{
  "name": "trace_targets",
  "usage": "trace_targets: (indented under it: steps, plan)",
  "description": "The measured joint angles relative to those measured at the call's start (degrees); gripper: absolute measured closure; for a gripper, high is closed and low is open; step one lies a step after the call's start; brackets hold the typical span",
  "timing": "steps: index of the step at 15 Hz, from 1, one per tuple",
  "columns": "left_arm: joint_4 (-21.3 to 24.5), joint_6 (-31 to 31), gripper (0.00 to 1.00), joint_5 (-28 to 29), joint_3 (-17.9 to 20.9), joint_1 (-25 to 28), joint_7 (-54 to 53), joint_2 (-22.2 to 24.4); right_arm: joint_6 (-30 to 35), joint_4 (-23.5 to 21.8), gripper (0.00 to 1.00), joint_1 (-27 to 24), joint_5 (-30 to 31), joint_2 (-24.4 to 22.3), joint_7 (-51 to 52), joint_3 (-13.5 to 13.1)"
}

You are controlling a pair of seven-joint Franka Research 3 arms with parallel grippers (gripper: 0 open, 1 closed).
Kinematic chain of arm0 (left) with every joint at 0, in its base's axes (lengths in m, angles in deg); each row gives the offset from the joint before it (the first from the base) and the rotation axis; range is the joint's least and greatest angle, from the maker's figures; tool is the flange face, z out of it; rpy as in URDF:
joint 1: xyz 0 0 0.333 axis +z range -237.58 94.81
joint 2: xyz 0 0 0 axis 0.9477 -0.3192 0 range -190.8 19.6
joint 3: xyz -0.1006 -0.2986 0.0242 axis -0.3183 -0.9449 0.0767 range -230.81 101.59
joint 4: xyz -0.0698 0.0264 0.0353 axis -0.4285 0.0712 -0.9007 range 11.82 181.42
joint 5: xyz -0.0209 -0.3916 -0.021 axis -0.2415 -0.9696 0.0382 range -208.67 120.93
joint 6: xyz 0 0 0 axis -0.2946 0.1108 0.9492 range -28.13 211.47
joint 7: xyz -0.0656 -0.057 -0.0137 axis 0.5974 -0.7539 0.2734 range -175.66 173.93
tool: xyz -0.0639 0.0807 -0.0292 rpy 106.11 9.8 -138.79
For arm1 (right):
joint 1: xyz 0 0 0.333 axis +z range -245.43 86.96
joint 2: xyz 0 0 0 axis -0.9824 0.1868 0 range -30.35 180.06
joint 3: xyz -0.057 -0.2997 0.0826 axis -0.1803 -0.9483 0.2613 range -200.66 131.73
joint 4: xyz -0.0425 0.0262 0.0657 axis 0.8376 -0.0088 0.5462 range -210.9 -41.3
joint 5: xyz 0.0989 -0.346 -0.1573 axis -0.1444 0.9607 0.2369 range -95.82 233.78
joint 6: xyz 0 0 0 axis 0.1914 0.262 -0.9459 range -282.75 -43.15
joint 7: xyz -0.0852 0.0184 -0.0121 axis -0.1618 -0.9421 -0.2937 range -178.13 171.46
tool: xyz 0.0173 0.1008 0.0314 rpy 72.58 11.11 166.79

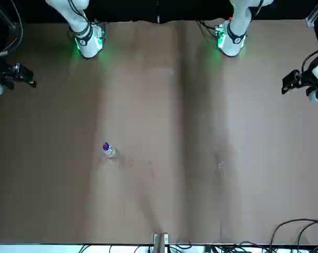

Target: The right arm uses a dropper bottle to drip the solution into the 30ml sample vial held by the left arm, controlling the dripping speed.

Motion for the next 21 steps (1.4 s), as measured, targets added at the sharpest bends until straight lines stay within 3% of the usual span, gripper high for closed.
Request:
trace_targets:
  steps: [6, 11, 17, 21]
  plan:
    - [0.0, 0.1, 0.01, 0.0, 0.1, 0.5, 0.2, -0.2, 0.1, -2.7, 0.0, 0.0, 0.0, -3.9, -0.1, 0.0]
    - [0.0, 4.9, 0.01, -0.3, 0.4, 1.3, -1.8, -3.7, -0.3, -3.2, 0.0, 1.3, -0.4, -4.2, -0.1, 0.8]
    - [0.2, 11.9, 0.01, -0.9, 0.4, 5.3, -28.4, -13.7, -11.5, -4.6, 0.01, 10.0, -0.9, 4.0, -9.0, 1.3]
    - [0.1, 17.0, 0.01, -2.5, 0.3, 6.3, -35.0, -19.4, -21.7, -4.9, 0.05, 14.3, -1.2, 13.0, -15.8, 1.4]
